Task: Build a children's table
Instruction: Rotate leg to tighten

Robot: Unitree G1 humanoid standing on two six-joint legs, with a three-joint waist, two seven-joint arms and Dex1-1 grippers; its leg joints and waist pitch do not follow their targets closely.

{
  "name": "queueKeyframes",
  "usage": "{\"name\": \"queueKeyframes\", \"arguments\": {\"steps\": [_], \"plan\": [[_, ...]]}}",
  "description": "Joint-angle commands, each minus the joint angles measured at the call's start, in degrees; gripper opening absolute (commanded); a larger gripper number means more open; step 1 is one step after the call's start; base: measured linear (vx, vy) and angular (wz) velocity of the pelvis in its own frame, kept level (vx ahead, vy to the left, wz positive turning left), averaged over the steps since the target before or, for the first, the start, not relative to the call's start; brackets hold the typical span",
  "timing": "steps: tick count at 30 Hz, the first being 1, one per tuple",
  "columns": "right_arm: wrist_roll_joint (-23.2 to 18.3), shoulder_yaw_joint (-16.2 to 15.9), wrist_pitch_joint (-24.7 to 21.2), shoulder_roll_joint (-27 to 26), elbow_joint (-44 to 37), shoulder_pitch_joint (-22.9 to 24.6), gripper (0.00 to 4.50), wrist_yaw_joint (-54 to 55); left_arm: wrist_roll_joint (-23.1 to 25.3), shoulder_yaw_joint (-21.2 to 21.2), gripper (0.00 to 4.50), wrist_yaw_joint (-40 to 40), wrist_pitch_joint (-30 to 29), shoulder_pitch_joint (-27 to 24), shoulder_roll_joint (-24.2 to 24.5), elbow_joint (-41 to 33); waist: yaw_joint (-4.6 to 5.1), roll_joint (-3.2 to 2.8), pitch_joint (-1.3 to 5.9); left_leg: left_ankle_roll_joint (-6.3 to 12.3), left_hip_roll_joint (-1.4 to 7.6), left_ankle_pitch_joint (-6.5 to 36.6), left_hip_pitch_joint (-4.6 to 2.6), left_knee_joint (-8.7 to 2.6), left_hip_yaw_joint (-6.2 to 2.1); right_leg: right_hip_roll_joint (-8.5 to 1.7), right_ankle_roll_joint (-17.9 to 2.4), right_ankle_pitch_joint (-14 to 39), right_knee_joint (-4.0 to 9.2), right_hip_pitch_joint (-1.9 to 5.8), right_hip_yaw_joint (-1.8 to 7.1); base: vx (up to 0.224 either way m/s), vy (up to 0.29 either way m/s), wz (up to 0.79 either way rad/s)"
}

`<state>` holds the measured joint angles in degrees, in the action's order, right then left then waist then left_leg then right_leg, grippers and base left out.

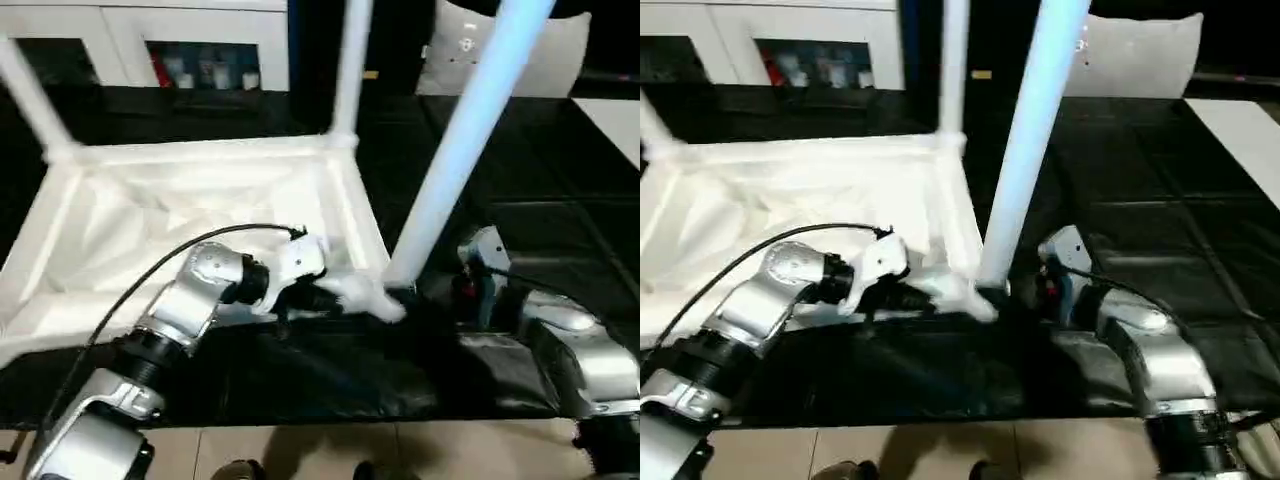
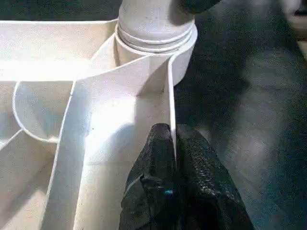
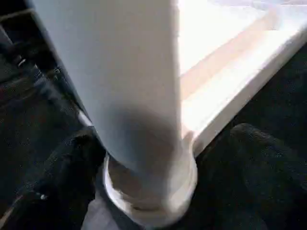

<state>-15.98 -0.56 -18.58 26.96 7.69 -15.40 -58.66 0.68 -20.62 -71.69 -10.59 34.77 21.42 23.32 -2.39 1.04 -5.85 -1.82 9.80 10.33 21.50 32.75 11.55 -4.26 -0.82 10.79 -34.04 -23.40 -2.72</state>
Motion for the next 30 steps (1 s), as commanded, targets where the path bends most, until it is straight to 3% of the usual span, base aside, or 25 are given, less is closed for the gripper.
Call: {"name": "queueKeyframes", "arguments": {"steps": [1,5,6,10,17,23,27,28,30], "plan": [[-1.9,-1.4,1.3,2.7,0.6,-0.5,4.47,-8.1,0.1,-3.1,0.00,-4.9,2.6,-0.2,0.8,-0.2,0.01,0.49,3.58,6.64,3.73,8.2,-1.01,-3.13,-1.34,-4.35,-16.0,6.5,3.53,3.02,2.86,0.000,0.000,0.00],[-2.4,-2.5,3.1,4.1,1.7,-1.2,4.47,-12.2,-0.2,-3.6,0.00,-6.7,4.1,-0.1,1.7,0.0,-0.11,0.54,3.61,6.68,3.79,7.9,-0.94,-3.11,-1.38,-4.43,-15.9,7.7,3.50,2.96,2.74,0.000,0.000,0.00],[-2.8,-2.8,3.4,4.5,2.3,-1.7,4.19,-14.1,-0.3,-3.8,0.00,-7.7,4.7,-0.2,2.0,-0.1,-0.19,0.75,3.61,6.52,3.83,8.1,-0.96,-3.10,-1.31,-4.40,-15.8,8.6,3.59,2.91,2.72,0.000,0.000,0.00],[-4.4,-4.9,2.5,5.8,3.2,-3.0,4.06,-20.6,-0.7,-5.0,0.00,-11.3,6.8,-0.7,3.4,-1.1,-0.65,0.77,3.75,6.82,3.94,6.9,-1.01,-3.00,-1.25,-4.24,-15.9,7.5,3.17,2.90,2.64,0.000,0.000,0.00],[-5.1,-7.2,1.5,6.0,3.9,-3.7,3.26,-25.2,-1.4,-6.0,0.00,-14.0,7.8,-0.9,3.2,-1.8,-1.36,0.93,3.96,7.39,3.97,5.5,-1.00,-2.77,-1.12,-4.30,-16.5,6.1,2.88,2.79,2.58,0.000,0.000,0.00],[-5.4,-8.6,1.4,6.5,3.9,-3.7,2.82,-27.4,-1.2,-6.4,0.00,-14.8,9.1,-0.4,3.2,-0.8,-1.64,0.98,3.81,6.28,3.98,7.2,-1.03,-2.88,-1.20,-4.42,-15.4,9.7,3.24,2.69,2.64,0.000,0.000,0.00],[-5.4,-9.2,1.4,6.4,3.6,-3.3,2.51,-28.2,-1.2,-6.5,0.00,-14.9,9.4,-0.1,3.2,-0.6,-1.96,0.97,3.88,6.00,3.99,7.0,-1.09,-2.86,-1.18,-4.37,-15.2,9.6,3.16,2.64,2.67,0.000,0.000,0.00],[-5.4,-9.2,1.4,6.4,3.6,-3.3,2.42,-28.2,-1.2,-6.5,0.00,-14.9,9.4,-0.1,3.2,-0.6,-2.10,0.71,4.06,5.88,4.01,7.0,-1.17,-2.83,-1.23,-4.44,-15.3,9.6,3.13,2.71,2.66,0.000,0.000,0.00],[-5.5,-9.3,1.0,6.3,3.1,-3.0,2.31,-28.4,-1.1,-6.5,0.00,-14.9,9.5,-0.1,3.2,-0.5,-2.17,0.86,4.13,5.69,3.96,6.8,-1.07,-2.79,-1.21,-4.40,-15.4,8.9,3.04,2.79,2.66,0.000,0.000,0.00]]}}
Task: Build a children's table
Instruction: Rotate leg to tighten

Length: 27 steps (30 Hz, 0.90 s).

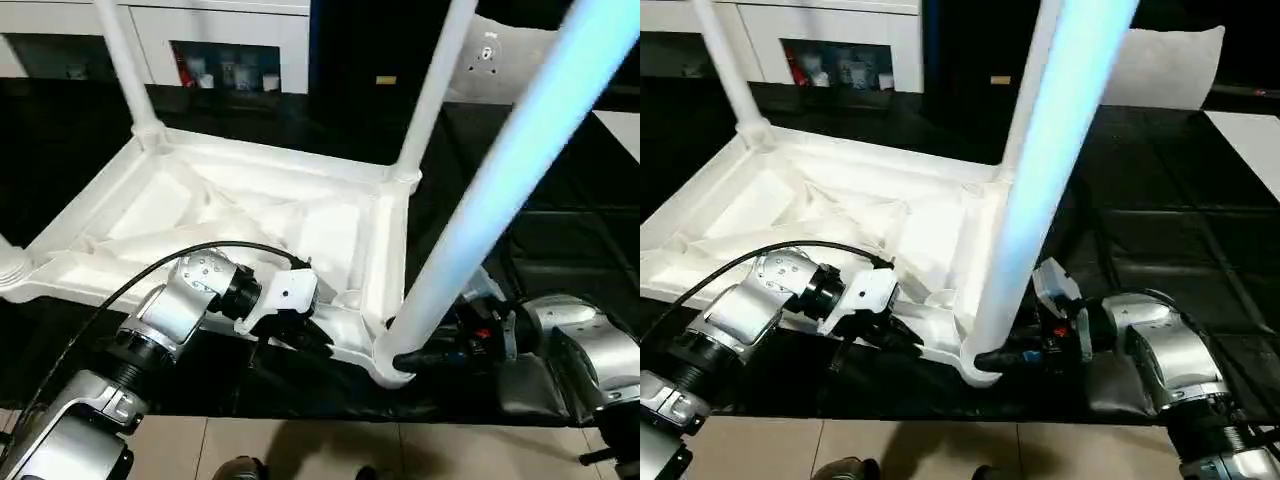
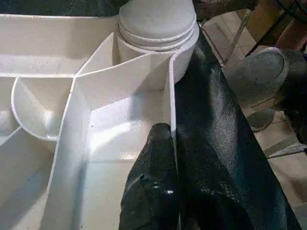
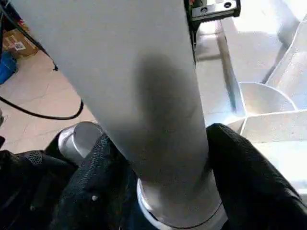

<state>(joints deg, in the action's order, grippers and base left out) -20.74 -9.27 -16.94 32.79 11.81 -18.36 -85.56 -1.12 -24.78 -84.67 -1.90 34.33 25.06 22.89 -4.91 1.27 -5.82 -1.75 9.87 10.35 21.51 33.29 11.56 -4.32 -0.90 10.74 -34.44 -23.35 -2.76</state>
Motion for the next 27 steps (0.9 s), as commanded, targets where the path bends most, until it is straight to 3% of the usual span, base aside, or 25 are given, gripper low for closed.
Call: {"name": "queueKeyframes", "arguments": {"steps": [1,7,10,11,13,14,16,18,19,22,27], "plan": [[-1.0,-0.7,-1.0,0.5,-1.5,0.2,2.31,-1.7,0.5,-2.3,0.00,-1.8,0.7,0.3,-0.4,-0.1,0.30,0.63,4.16,5.63,3.89,6.8,-1.11,-3.31,-1.22,-4.34,-15.4,8.8,3.43,2.75,2.69,0.000,0.000,0.00],[-3.7,-0.2,-4.9,-1.0,-5.0,2.0,2.19,0.8,-1.7,-0.2,0.00,0.4,-3.3,-0.2,-1.9,-1.5,0.14,0.65,4.30,5.72,3.89,6.1,-1.07,-3.24,-1.18,-4.25,-15.6,7.7,3.20,2.85,2.70,0.000,0.000,0.00],[-4.1,0.5,-6.9,-2.9,-6.4,2.7,2.18,5.0,-0.8,0.6,0.00,3.7,-5.1,0.1,-2.7,-1.4,0.18,0.64,4.13,5.16,3.86,7.5,-1.02,-3.29,-1.26,-4.34,-15.1,10.3,3.54,2.71,2.69,0.000,0.000,0.00],[-3.6,0.7,-7.5,-4.3,-6.7,3.0,2.18,8.0,-0.8,1.5,0.00,6.3,-6.5,0.3,-3.6,-1.1,0.32,0.39,4.01,4.16,3.79,9.0,-1.05,-3.41,-1.34,-4.39,-14.5,13.2,3.81,2.57,2.75,0.000,0.000,0.00],[-2.5,1.6,-9.1,-8.2,-7.1,3.1,2.18,15.5,-0.3,3.1,0.00,11.8,-10.6,0.7,-5.6,-1.0,0.63,0.57,3.69,2.53,3.63,11.9,-1.16,-3.54,-1.53,-4.58,-12.8,19.6,4.48,2.45,2.84,0.000,0.000,0.00],[-1.3,2.0,-9.4,-10.0,-6.7,2.9,2.17,19.3,0.0,3.4,0.00,13.6,-12.1,0.7,-6.2,-1.1,1.08,0.66,3.27,0.59,3.43,14.7,-1.39,-3.76,-1.83,-4.65,-10.5,27.2,5.26,2.01,2.74,0.000,0.000,0.00],[0.6,2.4,-9.6,-11.9,-5.8,2.4,2.16,23.8,0.3,3.7,0.00,15.7,-13.9,0.7,-7.0,-1.5,1.57,0.80,3.45,-0.15,3.27,15.5,-1.25,-3.89,-2.21,-4.79,-8.7,31.0,5.55,2.31,2.56,0.000,0.000,0.00],[3.4,4.6,-10.7,-17.8,-3.8,1.3,2.14,36.0,1.7,4.5,0.00,21.8,-18.4,1.0,-10.0,-2.1,2.98,0.87,3.48,-0.82,3.24,15.8,-0.85,-4.08,-2.48,-4.63,-7.7,31.3,5.59,2.12,2.50,0.000,0.000,0.00],[3.4,4.6,-10.7,-17.9,-3.8,1.3,2.12,36.1,1.7,4.5,0.00,21.9,-18.4,1.0,-10.0,-2.1,3.59,0.74,3.49,-1.18,3.19,16.5,-0.80,-4.16,-2.63,-4.60,-7.4,32.0,5.68,2.04,2.35,0.000,0.000,0.00],[4.2,5.1,-11.9,-21.0,-4.3,1.3,2.09,41.5,3.0,5.3,0.00,27.1,-20.4,2.1,-12.5,-0.6,4.10,0.83,3.63,0.17,3.07,16.7,-1.16,-3.84,-2.38,-4.43,-7.7,29.9,6.01,1.78,2.62,0.000,0.000,0.00],[8.3,6.6,-14.6,-28.8,-2.3,-0.2,2.06,56.8,5.2,7.4,0.00,37.6,-24.1,4.9,-18.0,2.5,4.26,0.52,3.55,-0.33,3.04,16.8,-1.25,-4.02,-2.28,-4.17,-8.2,27.9,5.93,1.41,2.68,0.000,0.000,0.00]]}}
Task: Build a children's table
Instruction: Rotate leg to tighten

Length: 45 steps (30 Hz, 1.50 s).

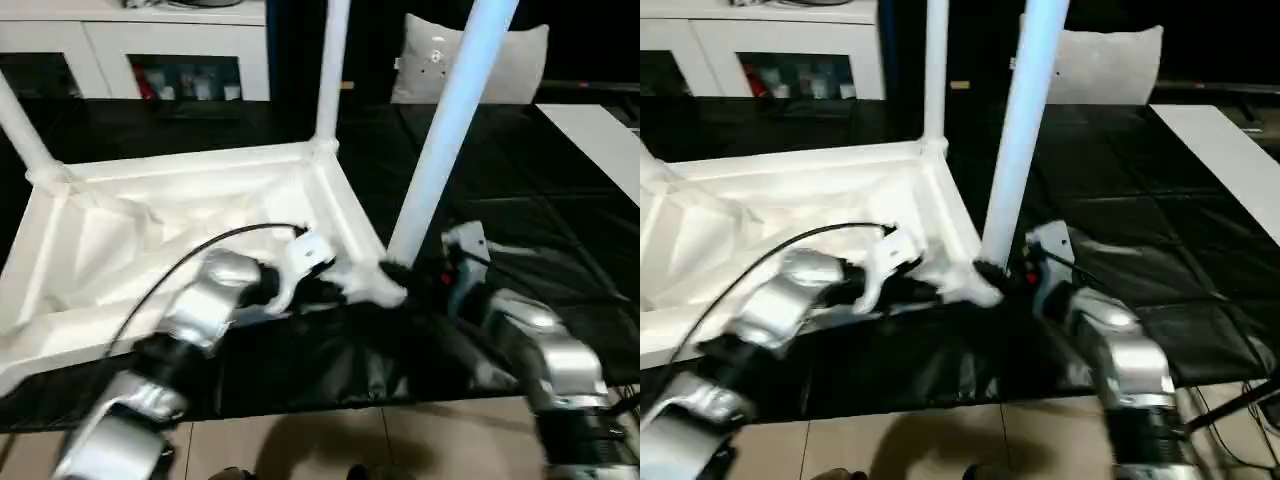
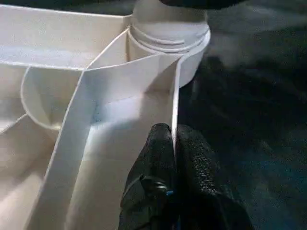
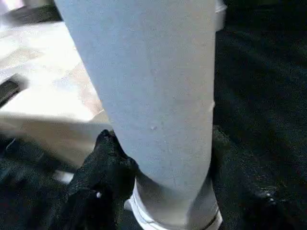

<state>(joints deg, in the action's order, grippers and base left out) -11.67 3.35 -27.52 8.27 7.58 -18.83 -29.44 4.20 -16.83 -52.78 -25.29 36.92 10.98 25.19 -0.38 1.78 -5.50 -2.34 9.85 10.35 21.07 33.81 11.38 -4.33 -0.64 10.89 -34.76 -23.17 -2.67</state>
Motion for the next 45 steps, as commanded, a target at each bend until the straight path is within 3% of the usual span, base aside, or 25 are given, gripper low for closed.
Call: {"name": "queueKeyframes", "arguments": {"steps": [1,3,4,5,6,9,13,15,17,20,26,30,33,38,45], "plan": [[-0.7,-5.9,-4.1,-4.4,2.1,0.2,2.06,1.1,-0.1,-0.5,0.00,5.9,-0.7,2.3,-4.1,0.3,-0.20,0.10,3.25,0.10,3.04,17.1,-0.77,-4.56,-2.15,-4.16,-8.4,27.7,6.23,1.28,2.56,0.000,0.000,0.00],[0.7,-2.1,-3.7,-9.8,5.4,-1.8,2.06,11.0,1.0,0.5,0.00,11.0,-1.8,3.3,-6.7,0.8,0.10,-0.05,3.34,-0.29,3.08,17.4,-0.68,-4.73,-2.21,-4.14,-8.8,26.1,6.10,1.31,2.60,0.000,0.000,0.00],[0.7,-2.1,-3.7,-9.8,5.4,-1.8,2.06,11.0,1.0,0.5,0.00,11.0,-1.8,3.3,-6.7,0.8,0.09,-0.06,3.40,-0.38,3.10,17.6,-0.77,-4.75,-2.25,-4.16,-8.8,26.0,6.12,1.30,2.59,0.000,0.000,0.00],[0.2,-1.5,-2.6,-10.5,5.7,-2.0,2.60,12.0,1.1,0.6,0.00,11.7,-1.7,3.4,-7.1,0.8,-0.02,-0.13,3.58,0.05,3.17,16.5,-0.71,-4.77,-2.18,-4.19,-9.0,22.8,6.00,1.63,2.66,0.000,0.000,0.00],[-0.1,-1.1,-1.9,-11.1,5.6,-2.1,2.74,12.6,1.2,0.6,0.00,12.2,-1.7,3.5,-7.4,0.8,-0.05,0.10,3.63,0.30,3.20,15.7,-0.65,-4.79,-2.09,-4.10,-9.2,21.0,5.90,1.72,2.66,0.000,0.000,0.00],[1.1,-1.4,0.6,-11.3,4.1,-0.9,2.90,13.6,1.4,-0.2,0.00,10.8,0.6,3.3,-6.8,1.0,-0.14,-0.06,3.85,1.60,3.22,12.6,-0.59,-4.66,-1.73,-4.01,-10.9,14.2,5.32,1.93,2.74,0.000,0.000,0.00],[2.4,-1.5,1.3,-10.6,2.6,0.7,3.25,13.8,1.8,-0.7,0.00,9.3,1.6,2.7,-5.5,0.7,-0.33,-0.09,3.69,2.35,3.14,12.0,-0.48,-4.65,-1.61,-4.08,-11.2,14.2,5.37,2.10,2.75,0.000,0.000,0.00],[3.5,-2.0,3.0,-7.9,0.8,2.9,3.57,11.8,1.1,-0.7,0.00,7.0,2.7,1.3,-3.8,-0.8,-0.43,0.00,3.68,2.27,3.17,12.2,-0.41,-4.65,-1.61,-4.17,-10.7,15.3,5.49,2.20,2.77,0.000,0.000,0.00],[3.3,-2.3,4.5,-5.7,-0.6,4.3,3.61,9.3,0.7,-0.9,0.00,5.1,3.4,0.4,-2.6,-1.5,-0.33,0.07,3.68,2.30,3.19,12.4,-0.28,-4.71,-1.66,-4.17,-10.3,15.8,5.51,2.36,2.75,0.000,0.000,0.00],[1.6,-1.9,5.9,-2.2,-2.4,5.7,3.97,4.0,0.0,-1.3,0.00,2.1,5.5,-0.4,-0.9,-1.4,-0.05,0.39,3.76,3.27,3.08,10.7,0.03,-4.50,-1.59,-4.08,-11.1,13.2,5.21,2.57,2.73,0.000,0.000,0.00],[-0.6,-2.0,7.5,7.4,-3.6,6.8,4.44,-8.7,-2.7,-2.5,0.00,-7.1,11.7,-1.7,2.8,-1.8,-0.45,0.29,3.90,6.07,3.25,7.8,-0.16,-4.05,-1.30,-4.02,-13.3,8.7,4.72,2.67,2.73,0.000,0.000,0.00],[-3.3,-1.9,9.4,14.2,-3.0,6.5,4.48,-19.3,-2.5,-4.6,0.00,-13.2,14.8,-2.1,6.1,-1.9,-1.24,-0.03,3.83,6.66,3.50,8.0,-0.51,-4.03,-1.24,-4.02,-14.3,8.4,4.57,2.56,2.67,0.000,0.000,0.00],[-3.9,-2.3,10.7,16.7,-2.7,6.3,4.48,-23.8,-2.3,-5.4,0.00,-15.5,16.7,-1.9,7.3,-1.2,-1.81,0.16,3.84,6.46,3.63,8.4,-0.61,-4.00,-1.18,-4.14,-14.4,9.0,4.51,2.56,2.71,0.000,0.000,0.00],[-5.4,-6.2,14.1,23.0,-1.1,5.9,4.48,-38.1,-2.0,-7.2,0.00,-21.5,21.0,-1.4,10.1,0.0,-2.33,0.34,3.79,6.65,3.70,8.8,-0.58,-3.95,-1.25,-4.38,-14.1,10.4,4.52,2.58,2.69,0.000,0.000,0.00],[-6.2,-9.8,13.1,25.6,1.4,3.3,3.78,-47.2,-2.2,-9.5,0.00,-27.1,24.5,-1.5,11.8,-0.4,-2.90,0.49,3.85,6.78,3.89,8.0,-0.69,-3.83,-1.18,-4.33,-14.8,10.4,4.23,2.48,2.57,0.000,0.000,0.00]]}}
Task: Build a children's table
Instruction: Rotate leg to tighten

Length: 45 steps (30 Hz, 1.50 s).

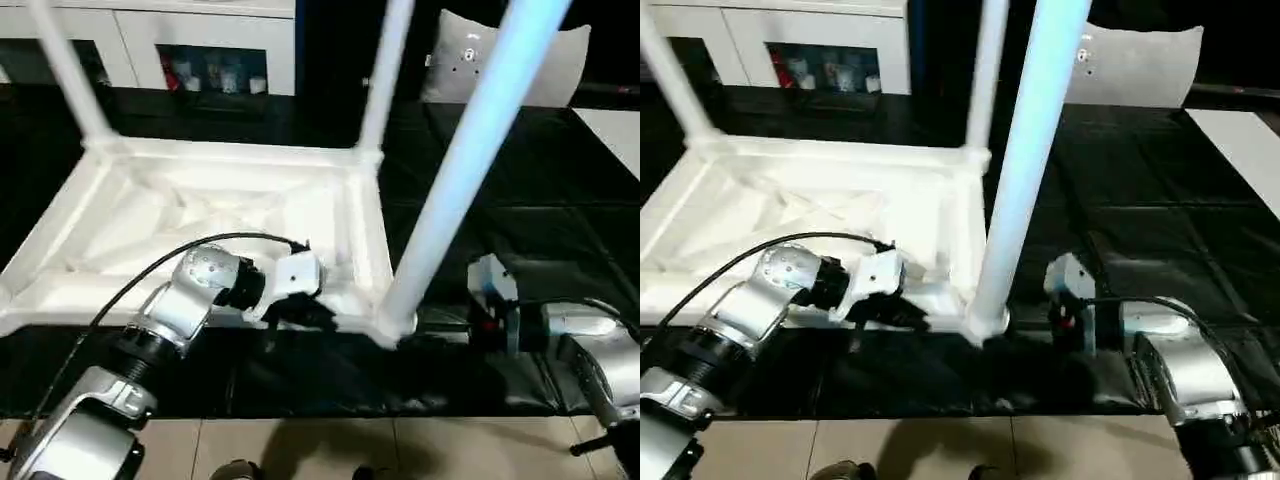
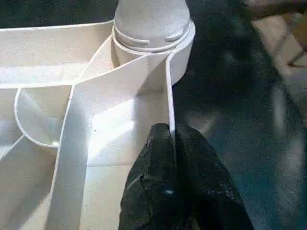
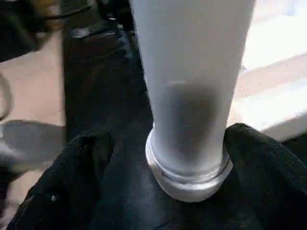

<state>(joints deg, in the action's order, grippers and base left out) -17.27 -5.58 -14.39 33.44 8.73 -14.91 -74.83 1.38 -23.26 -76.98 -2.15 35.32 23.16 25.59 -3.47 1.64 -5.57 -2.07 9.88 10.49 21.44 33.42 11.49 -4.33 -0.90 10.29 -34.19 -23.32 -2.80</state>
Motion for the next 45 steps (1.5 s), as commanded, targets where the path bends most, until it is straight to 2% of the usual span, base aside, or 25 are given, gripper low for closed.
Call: {"name": "queueKeyframes", "arguments": {"steps": [1,7,11,15,16,19,20,25,28,31,34,35,36,38,40,42,45], "plan": [[-0.6,-1.0,0.0,0.5,0.5,-0.8,3.76,-2.2,0.5,-3.2,0.00,-3.3,1.5,0.0,-0.3,-0.9,0.18,0.74,3.92,6.54,3.86,7.9,-1.02,-3.41,-1.29,-4.29,-14.7,10.8,3.58,2.62,2.65,0.000,0.000,0.00],[-0.5,-3.1,1.0,1.0,2.0,-2.6,3.21,-6.3,0.6,-4.4,0.00,-6.1,3.2,-0.4,0.3,-1.7,-0.19,0.86,3.90,6.22,3.92,7.8,-1.00,-3.39,-1.26,-4.38,-14.7,11.3,3.47,2.60,2.66,0.000,0.000,0.00],[-1.9,-4.6,-0.5,1.5,1.2,-3.0,2.79,-9.9,0.5,-4.9,0.00,-7.2,4.1,-0.1,0.5,-1.3,-0.32,0.94,3.81,6.02,3.93,8.1,-1.02,-3.39,-1.24,-4.41,-14.4,12.2,3.57,2.56,2.69,0.000,0.000,0.00],[-2.2,-5.5,-0.8,1.6,1.0,-3.2,2.61,-11.7,0.4,-5.3,0.00,-8.1,4.6,0.1,0.7,-1.3,-0.57,0.90,3.87,5.99,3.96,7.9,-1.06,-3.38,-1.23,-4.41,-14.3,12.1,3.52,2.54,2.68,0.000,0.000,0.00],[-2.3,-5.7,-0.9,1.6,0.9,-3.2,2.40,-11.9,0.4,-5.4,0.00,-8.2,4.7,0.1,0.7,-1.3,-0.59,0.90,3.82,5.99,3.95,7.9,-1.01,-3.40,-1.24,-4.39,-14.3,12.1,3.50,2.52,2.68,0.000,0.000,0.00],[-2.4,-6.2,-1.3,1.8,0.6,-3.2,2.32,-12.6,0.5,-5.4,0.00,-8.4,4.9,0.2,0.6,-1.2,-0.79,0.93,3.80,5.71,3.94,8.1,-1.10,-3.43,-1.23,-4.43,-14.1,12.8,3.58,2.49,2.71,0.000,0.000,0.00],[-2.5,-6.3,-1.3,1.9,0.5,-3.2,2.17,-12.7,0.5,-5.4,0.00,-8.3,4.9,0.2,0.6,-1.0,-0.83,0.92,3.79,5.66,3.93,8.0,-1.08,-3.43,-1.25,-4.43,-14.0,12.7,3.58,2.50,2.71,0.000,0.000,0.00],[-3.1,-6.3,-1.9,1.7,-0.3,-2.6,2.09,-12.9,0.7,-5.4,0.00,-8.1,4.9,0.2,0.5,-0.7,-0.86,0.92,3.72,5.62,3.92,8.1,-1.08,-3.47,-1.27,-4.35,-14.0,12.6,3.56,2.48,2.70,0.000,0.000,0.00],[-4.7,-5.7,-4.5,1.1,-2.8,-1.1,2.09,-12.2,-0.1,-4.4,0.00,-7.2,3.2,-0.5,-0.2,-1.1,-0.99,0.77,3.57,5.43,3.93,8.6,-1.11,-3.55,-1.23,-4.37,-13.8,13.5,3.74,2.45,2.76,0.000,0.000,0.00],[-5.3,-4.8,-7.8,-0.8,-5.6,0.5,2.08,-6.5,-0.7,-3.1,0.00,-4.0,-1.2,-0.9,-1.5,-2.3,-1.08,0.69,3.50,5.00,3.98,9.1,-1.21,-3.68,-1.30,-4.38,-13.6,14.1,3.85,2.35,2.78,0.000,0.000,0.00],[-5.2,-4.2,-11.8,-3.0,-7.5,1.4,2.08,-0.4,-0.3,-2.2,0.00,0.0,-5.8,-0.7,-2.9,-2.8,-0.68,0.76,2.93,3.63,3.81,12.1,-1.16,-4.06,-1.45,-4.45,-12.0,20.2,4.62,2.11,2.84,0.000,0.000,0.00],[-5.2,-3.9,-12.3,-5.2,-9.0,2.4,2.08,2.9,-0.9,-1.4,0.00,1.8,-8.3,-0.6,-4.2,-3.1,-0.45,0.78,2.70,2.57,3.67,14.5,-1.31,-4.18,-1.71,-4.58,-10.6,25.5,5.13,2.00,2.81,0.000,0.000,0.00],[-5.2,-3.9,-12.3,-5.2,-9.0,2.4,2.08,2.9,-0.9,-1.4,0.00,1.8,-8.3,-0.6,-4.2,-3.1,-0.24,0.81,2.58,1.59,3.60,16.1,-1.54,-4.27,-1.89,-4.68,-9.3,29.5,5.58,1.74,2.83,0.000,0.000,0.00],[-3.7,-3.1,-14.2,-8.4,-9.8,2.9,2.08,8.7,-0.8,-0.7,0.00,4.7,-10.9,-0.1,-6.1,-3.3,0.69,0.88,2.38,0.71,3.53,18.0,-1.49,-4.44,-2.26,-4.74,-7.2,33.9,6.16,1.45,2.81,-0.026,0.001,-0.01],[-2.1,-2.4,-14.8,-11.4,-8.9,2.6,2.08,13.9,-0.6,0.0,0.00,7.5,-12.9,0.6,-7.8,-3.0,1.13,0.77,2.39,0.37,3.46,18.6,-1.30,-4.56,-2.51,-4.78,-6.6,35.1,6.21,1.58,2.61,0.000,0.000,0.00],[0.0,-2.2,-14.6,-13.6,-7.7,2.2,2.07,18.7,-0.2,0.6,0.00,10.5,-14.5,1.4,-9.5,-2.5,2.18,0.80,2.33,-0.19,3.40,19.8,-1.17,-4.68,-2.72,-4.67,-6.2,35.4,6.39,1.35,2.44,0.000,0.000,0.00],[2.4,-2.1,-14.6,-15.9,-6.7,1.9,2.03,24.4,0.5,1.2,0.00,13.7,-16.7,2.1,-11.3,-2.3,2.89,0.77,2.34,-0.08,3.30,20.8,-1.21,-4.76,-2.87,-4.72,-5.9,35.8,6.67,1.39,2.31,0.000,0.000,0.00]]}}
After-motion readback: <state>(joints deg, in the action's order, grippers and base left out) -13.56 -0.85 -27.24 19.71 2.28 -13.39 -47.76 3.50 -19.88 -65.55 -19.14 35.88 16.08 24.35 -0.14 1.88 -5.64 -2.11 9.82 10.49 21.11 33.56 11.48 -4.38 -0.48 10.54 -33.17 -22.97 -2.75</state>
